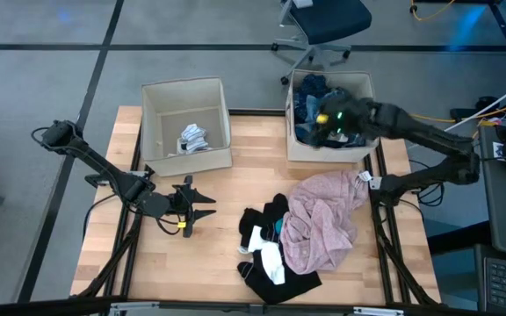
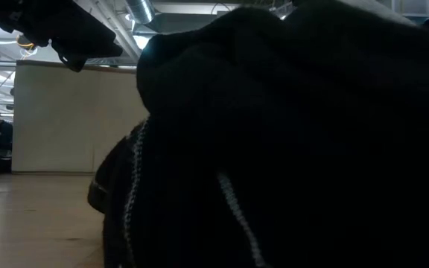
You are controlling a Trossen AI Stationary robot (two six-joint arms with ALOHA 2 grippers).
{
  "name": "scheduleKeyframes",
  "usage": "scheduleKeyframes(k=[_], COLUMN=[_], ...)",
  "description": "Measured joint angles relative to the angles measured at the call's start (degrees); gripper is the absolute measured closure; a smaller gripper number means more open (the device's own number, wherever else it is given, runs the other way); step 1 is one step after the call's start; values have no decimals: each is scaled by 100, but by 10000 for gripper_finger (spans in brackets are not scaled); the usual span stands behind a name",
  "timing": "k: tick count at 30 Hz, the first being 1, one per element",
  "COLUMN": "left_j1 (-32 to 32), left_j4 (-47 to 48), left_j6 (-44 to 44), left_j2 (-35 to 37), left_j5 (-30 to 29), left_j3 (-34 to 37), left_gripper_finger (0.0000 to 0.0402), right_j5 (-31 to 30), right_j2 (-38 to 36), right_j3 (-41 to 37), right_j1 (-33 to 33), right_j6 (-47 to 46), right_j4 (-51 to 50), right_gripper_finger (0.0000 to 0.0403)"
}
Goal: Sort clothes
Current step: Put the white sock into the left laundry bin
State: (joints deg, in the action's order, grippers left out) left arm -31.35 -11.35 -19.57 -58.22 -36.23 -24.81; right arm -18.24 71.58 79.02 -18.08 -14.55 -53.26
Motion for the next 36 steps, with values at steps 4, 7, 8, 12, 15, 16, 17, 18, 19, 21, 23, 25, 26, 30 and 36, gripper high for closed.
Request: scheduleKeyframes(k=[4,7,8,12,15,16,17,18,19,21,23,25,26,30,36], left_j1=[0,0,0,0,0,0,0,0,0,0,0,0,0,0,0], left_j4=[1,1,0,0,1,2,2,2,0,2,2,4,9,20,19], left_j6=[0,0,0,0,0,0,0,0,0,0,4,16,7,4,9], left_j2=[0,0,0,0,0,0,0,0,0,0,0,0,0,0,0], left_j5=[0,0,0,0,0,0,0,0,0,0,0,0,0,0,0], left_j3=[-1,0,-1,1,-1,-1,1,-1,1,-1,0,1,0,1,1], left_gripper_finger=[266,266,266,266,266,266,266,266,266,266,266,266,266,266,266], right_j5=[-18,-9,-11,-198,-189,-128,5,187,430,985,1512,1911,2062,2349,2539], right_j2=[256,511,610,1009,1373,1502,1613,1737,1856,2097,2344,2560,2675,3086,3498], right_j3=[0,0,0,0,-2,-2,-2,-2,-2,-2,-2,-2,-2,-4,-4], right_j1=[994,1592,1762,2226,2455,2524,2587,2659,2731,2887,3060,3248,3347,3707,4110], right_j6=[9,39,124,274,166,149,152,204,315,503,697,852,885,908,905], right_j4=[185,393,478,775,957,1072,1171,1249,1371,1596,1824,1970,2047,2143,2322], right_gripper_finger=[178,178,178,178,178,178,178,178,178,178,178,178,178,178,178])
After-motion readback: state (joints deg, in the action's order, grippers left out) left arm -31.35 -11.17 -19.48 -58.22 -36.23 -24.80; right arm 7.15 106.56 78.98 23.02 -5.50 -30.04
